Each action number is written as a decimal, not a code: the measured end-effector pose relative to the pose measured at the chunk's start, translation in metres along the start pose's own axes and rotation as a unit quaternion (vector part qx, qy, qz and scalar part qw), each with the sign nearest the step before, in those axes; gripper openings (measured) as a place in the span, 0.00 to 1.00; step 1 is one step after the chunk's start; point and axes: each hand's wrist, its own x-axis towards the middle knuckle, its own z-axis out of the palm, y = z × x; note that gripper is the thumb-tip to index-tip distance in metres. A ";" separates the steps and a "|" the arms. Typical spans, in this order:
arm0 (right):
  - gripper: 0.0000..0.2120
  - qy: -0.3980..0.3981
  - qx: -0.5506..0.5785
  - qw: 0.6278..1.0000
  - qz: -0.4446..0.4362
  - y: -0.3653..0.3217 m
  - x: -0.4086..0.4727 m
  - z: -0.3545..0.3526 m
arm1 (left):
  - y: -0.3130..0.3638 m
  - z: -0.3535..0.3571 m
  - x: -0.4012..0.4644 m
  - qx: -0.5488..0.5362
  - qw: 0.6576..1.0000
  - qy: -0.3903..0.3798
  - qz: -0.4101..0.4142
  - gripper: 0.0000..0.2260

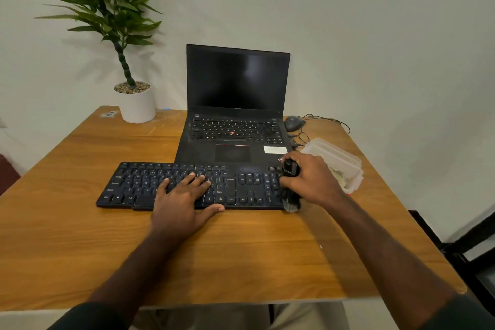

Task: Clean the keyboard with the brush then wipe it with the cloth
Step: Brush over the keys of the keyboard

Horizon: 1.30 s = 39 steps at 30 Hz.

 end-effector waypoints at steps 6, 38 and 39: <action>0.21 0.145 0.052 0.988 0.013 0.008 0.007 -0.013 | -0.001 0.002 0.001 -0.002 1.000 0.008 0.005 0.41; 0.18 0.167 0.150 0.974 0.026 0.028 -0.035 -0.016 | 0.000 0.001 -0.002 -0.006 1.000 0.009 0.004 0.42; 0.19 0.194 0.159 0.967 0.033 0.028 -0.037 -0.014 | 0.000 0.001 -0.002 -0.006 1.000 0.009 0.003 0.42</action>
